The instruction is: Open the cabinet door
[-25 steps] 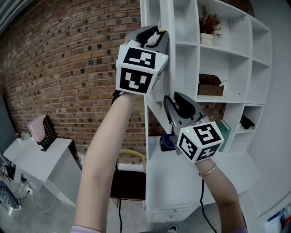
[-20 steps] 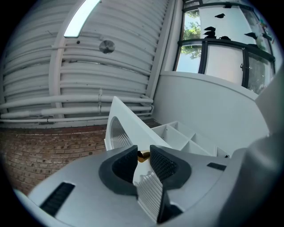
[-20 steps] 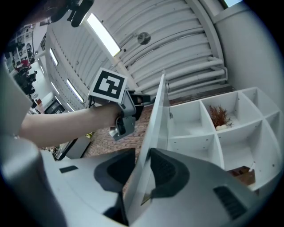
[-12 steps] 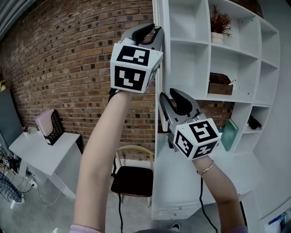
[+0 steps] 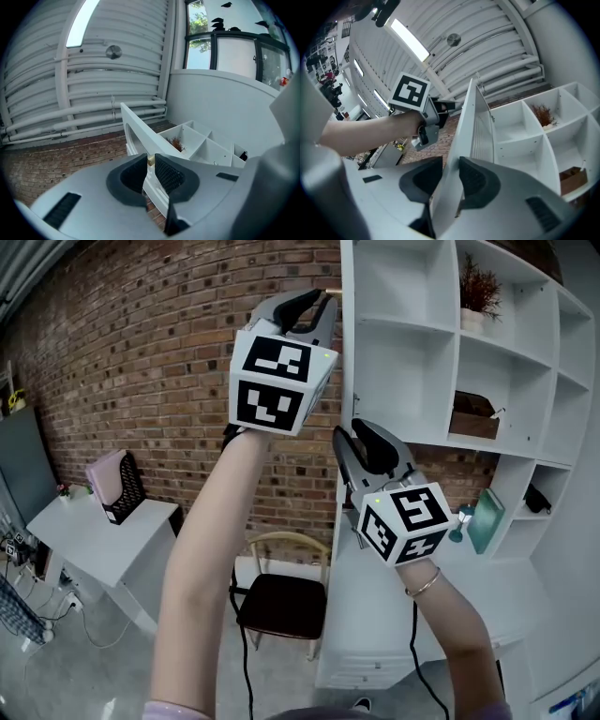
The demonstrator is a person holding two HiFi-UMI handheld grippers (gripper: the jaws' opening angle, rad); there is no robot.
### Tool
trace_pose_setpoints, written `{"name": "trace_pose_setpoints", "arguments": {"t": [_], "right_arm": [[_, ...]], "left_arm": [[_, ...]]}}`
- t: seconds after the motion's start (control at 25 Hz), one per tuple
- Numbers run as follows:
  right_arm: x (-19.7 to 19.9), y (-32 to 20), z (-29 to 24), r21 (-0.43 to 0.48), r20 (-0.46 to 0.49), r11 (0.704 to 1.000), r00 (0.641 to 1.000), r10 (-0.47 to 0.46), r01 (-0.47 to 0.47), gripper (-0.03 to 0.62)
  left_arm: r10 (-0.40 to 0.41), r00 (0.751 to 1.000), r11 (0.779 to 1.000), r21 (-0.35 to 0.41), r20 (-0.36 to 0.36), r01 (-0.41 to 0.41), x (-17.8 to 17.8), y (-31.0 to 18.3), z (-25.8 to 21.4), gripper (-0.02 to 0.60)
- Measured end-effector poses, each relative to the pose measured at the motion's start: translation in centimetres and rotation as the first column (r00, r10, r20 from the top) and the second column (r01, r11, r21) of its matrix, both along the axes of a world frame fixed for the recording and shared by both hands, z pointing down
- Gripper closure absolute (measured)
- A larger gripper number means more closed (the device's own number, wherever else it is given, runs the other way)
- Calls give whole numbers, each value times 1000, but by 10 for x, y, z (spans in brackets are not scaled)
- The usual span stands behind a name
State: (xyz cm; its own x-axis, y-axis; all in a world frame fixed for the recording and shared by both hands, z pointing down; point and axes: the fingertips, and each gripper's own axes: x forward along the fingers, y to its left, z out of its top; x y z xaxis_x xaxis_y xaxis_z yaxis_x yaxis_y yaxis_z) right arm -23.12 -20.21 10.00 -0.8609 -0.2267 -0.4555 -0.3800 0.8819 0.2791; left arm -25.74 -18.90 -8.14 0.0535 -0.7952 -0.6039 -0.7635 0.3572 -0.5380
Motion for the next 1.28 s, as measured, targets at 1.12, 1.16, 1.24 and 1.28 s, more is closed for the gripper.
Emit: {"name": "trace_pose_setpoints", "arguments": {"t": [1.12,1.16,1.24,1.28], "right_arm": [[60,-7,69,-94,-110,996,994,-19,9,530],[64,-9,77,-109,-119,994,993,-26,13,530],[71,-11,92,-136,-136,991,990,-39,20,530],[74,-12,100,-148,-145,989,988,-45,23,531]], "left_arm": [[60,948,993,-83,-313,-90,2,22,194,569],[47,943,992,-95,-331,-83,2,23,205,571],[19,933,990,-125,-360,-69,1,25,228,574],[6,927,988,-139,-375,-63,2,26,239,574]]}}
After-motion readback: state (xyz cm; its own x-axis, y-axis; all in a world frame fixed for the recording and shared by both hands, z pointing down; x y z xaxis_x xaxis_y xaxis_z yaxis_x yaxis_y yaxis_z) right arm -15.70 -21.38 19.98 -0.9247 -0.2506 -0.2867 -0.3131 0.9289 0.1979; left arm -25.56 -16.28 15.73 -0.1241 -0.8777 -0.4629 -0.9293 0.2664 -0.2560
